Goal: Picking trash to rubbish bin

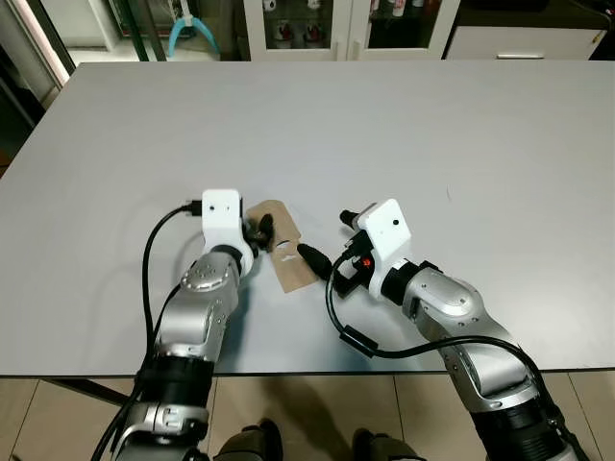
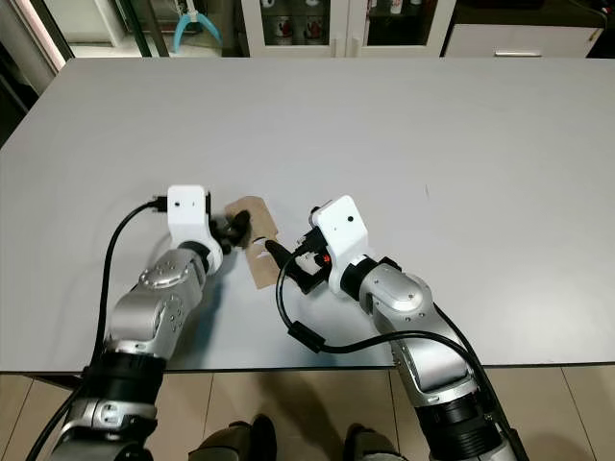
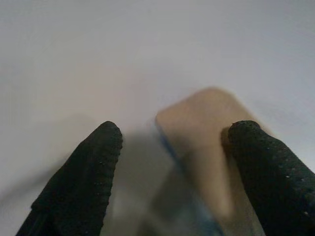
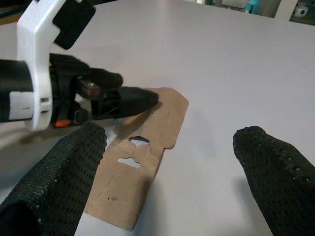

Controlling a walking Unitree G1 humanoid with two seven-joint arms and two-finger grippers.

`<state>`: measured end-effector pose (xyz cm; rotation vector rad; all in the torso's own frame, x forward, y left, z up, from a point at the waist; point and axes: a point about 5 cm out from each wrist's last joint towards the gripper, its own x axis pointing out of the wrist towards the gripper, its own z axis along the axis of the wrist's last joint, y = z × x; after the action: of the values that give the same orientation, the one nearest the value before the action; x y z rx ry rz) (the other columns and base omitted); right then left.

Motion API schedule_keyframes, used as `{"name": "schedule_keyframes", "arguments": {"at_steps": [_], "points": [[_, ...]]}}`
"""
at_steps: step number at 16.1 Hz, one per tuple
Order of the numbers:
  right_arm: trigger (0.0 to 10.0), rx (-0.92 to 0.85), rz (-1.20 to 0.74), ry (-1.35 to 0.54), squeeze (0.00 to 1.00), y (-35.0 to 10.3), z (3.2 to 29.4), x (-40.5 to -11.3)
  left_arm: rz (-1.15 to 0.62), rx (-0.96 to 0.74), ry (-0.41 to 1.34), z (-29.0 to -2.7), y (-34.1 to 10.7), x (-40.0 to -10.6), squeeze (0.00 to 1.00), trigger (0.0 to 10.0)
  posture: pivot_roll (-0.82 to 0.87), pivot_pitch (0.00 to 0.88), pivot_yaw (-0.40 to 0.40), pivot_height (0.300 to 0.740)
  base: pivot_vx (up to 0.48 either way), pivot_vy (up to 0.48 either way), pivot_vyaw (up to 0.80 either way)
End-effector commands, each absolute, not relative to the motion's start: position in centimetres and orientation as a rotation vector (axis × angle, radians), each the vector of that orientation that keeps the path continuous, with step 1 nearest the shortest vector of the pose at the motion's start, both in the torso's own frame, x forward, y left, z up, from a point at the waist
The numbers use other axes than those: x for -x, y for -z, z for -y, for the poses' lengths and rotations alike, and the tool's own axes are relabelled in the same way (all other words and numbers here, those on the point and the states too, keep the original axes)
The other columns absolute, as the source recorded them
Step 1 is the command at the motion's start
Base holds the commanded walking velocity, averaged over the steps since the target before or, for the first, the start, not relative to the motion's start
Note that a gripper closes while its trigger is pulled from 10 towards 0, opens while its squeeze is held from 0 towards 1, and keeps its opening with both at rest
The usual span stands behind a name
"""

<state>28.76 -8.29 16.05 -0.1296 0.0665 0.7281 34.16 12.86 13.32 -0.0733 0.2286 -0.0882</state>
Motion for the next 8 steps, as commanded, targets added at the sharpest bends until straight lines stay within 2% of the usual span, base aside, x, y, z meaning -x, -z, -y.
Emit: {"name": "schedule_keyframes", "arguments": {"at_steps": [1,5,6,8], "points": [[10.0,0.133,-0.06,-0.727,0.92,-16.1,8.2,-28.7,-0.228,0.068,0.101,-12.7,-13.4,-34.3,1.0,10.0,-0.17,0.159,0.049,0.74,0.0,0.0,0.0],[10.0,0.131,-0.06,-0.722,0.92,-16.0,8.2,-28.7,-0.216,0.047,0.129,-12.1,-13.8,-34.9,1.0,10.0,-0.18,0.159,0.054,0.74,0.0,0.0,0.0],[10.0,0.129,-0.06,-0.721,0.91,-16.0,8.2,-28.7,-0.208,0.044,0.138,-11.8,-14.0,-35.1,0.0,10.0,-0.18,0.159,0.054,0.74,0.0,0.0,0.0],[10.0,0.129,-0.06,-0.72,0.91,-16.0,8.2,-28.7,-0.211,0.048,0.143,-11.6,-13.9,-35.3,0.0,10.0,-0.18,0.159,0.054,0.74,0.0,0.0,0.0]]}}
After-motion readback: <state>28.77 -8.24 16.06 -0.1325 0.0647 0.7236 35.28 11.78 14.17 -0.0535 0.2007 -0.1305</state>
